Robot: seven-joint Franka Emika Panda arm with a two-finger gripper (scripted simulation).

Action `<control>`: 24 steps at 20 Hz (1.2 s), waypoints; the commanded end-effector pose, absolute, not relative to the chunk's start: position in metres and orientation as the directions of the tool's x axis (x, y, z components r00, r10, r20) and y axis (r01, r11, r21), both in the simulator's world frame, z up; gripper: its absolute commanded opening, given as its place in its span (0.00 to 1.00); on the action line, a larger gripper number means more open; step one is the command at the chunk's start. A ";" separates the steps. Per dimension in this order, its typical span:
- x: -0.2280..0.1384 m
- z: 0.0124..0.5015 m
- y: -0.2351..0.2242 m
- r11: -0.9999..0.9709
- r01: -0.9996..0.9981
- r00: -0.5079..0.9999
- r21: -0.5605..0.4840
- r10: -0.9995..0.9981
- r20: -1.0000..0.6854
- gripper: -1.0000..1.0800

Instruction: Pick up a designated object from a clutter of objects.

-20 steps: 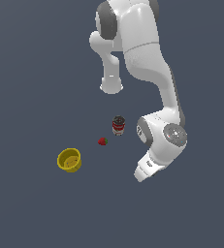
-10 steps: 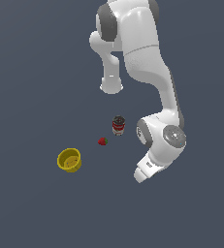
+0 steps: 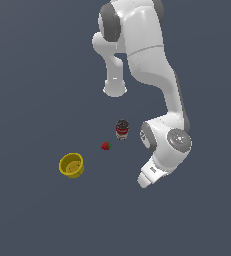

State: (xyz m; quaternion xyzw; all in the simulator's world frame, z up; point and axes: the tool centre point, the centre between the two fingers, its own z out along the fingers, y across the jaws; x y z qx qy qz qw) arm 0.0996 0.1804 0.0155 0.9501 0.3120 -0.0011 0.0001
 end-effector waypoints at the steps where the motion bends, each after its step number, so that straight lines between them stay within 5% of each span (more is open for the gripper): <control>1: 0.099 0.020 0.177 -0.806 0.592 0.806 0.000 0.592 -0.001 0.00; 24: 0.042 0.153 0.034 -0.806 0.592 0.806 0.002 0.592 -0.001 0.00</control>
